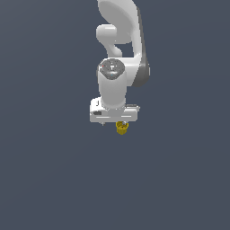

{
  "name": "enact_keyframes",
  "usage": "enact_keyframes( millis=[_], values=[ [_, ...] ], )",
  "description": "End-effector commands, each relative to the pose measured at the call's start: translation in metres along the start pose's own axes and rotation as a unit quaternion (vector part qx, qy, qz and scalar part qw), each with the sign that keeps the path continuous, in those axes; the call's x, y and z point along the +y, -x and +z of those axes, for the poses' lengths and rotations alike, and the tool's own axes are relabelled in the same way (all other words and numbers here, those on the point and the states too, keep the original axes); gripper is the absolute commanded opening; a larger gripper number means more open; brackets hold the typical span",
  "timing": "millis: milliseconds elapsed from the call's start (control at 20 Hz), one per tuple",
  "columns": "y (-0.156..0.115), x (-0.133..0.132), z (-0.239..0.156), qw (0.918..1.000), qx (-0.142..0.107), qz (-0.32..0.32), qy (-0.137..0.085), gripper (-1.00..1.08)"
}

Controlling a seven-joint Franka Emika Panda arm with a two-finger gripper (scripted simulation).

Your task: Pick up the object and move it to a goal position.

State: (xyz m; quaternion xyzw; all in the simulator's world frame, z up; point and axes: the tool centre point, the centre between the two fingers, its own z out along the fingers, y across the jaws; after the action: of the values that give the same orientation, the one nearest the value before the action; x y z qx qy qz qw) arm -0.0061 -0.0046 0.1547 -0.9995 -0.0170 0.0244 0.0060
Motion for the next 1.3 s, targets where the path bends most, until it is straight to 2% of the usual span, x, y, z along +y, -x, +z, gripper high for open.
enact_keyframes(
  millis=[0, 400, 650, 900, 1250],
  values=[
    [0.001, -0.001, 0.001, 1.0, 0.0, -0.005, 0.0, 1.0],
    [0.006, -0.006, 0.01, 0.9984, 0.003, -0.057, 0.003, 1.0],
    [0.013, -0.013, 0.021, 0.9934, 0.006, -0.115, 0.006, 1.0],
    [0.022, -0.022, 0.034, 0.9814, 0.01, -0.191, 0.009, 1.0],
    [0.036, -0.035, 0.049, 0.9568, 0.016, -0.29, 0.012, 1.0]
  ],
)
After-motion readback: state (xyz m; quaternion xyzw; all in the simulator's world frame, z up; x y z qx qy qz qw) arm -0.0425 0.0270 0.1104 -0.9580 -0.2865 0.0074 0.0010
